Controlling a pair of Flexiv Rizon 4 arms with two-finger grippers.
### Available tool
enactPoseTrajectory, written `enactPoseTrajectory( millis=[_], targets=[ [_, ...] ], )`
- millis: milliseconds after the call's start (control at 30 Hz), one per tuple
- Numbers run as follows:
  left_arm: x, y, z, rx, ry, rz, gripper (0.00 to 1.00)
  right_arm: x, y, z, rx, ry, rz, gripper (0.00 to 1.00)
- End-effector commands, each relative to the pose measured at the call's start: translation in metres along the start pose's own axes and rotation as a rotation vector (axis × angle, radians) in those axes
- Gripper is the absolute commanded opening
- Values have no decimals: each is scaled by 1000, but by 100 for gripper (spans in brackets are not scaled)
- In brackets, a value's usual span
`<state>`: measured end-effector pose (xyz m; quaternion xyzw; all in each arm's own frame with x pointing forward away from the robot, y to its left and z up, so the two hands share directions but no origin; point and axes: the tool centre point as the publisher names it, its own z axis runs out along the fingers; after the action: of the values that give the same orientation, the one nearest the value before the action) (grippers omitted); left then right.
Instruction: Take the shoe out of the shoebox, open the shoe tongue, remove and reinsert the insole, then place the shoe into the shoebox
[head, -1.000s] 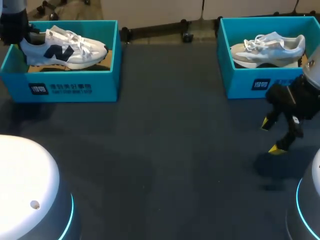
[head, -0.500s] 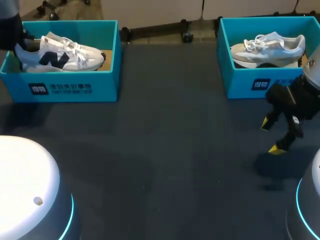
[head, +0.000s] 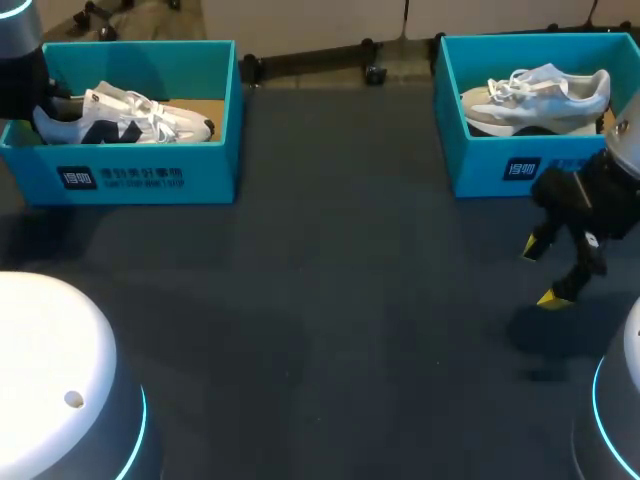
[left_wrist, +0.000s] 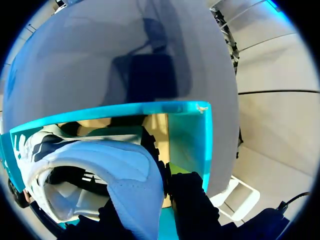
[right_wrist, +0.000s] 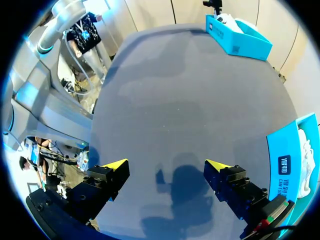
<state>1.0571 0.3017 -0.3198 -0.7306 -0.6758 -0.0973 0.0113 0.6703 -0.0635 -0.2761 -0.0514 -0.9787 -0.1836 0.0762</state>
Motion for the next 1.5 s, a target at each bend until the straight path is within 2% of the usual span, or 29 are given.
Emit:
enactPoseTrajectory(
  millis=[33,700,1367,1500],
  targets=[
    [-4,10,8,14,-7,2,0,0,0,1,3,0,1,100],
    [-23,20,39,42,-9,41,0,0,0,1,3,0,1,100],
    [-20,13,61,112,2,37,0,0,0,1,3,0,1,100],
    [-11,9,58,129,-7,25,0,0,0,1,3,0,1,100]
  ],
)
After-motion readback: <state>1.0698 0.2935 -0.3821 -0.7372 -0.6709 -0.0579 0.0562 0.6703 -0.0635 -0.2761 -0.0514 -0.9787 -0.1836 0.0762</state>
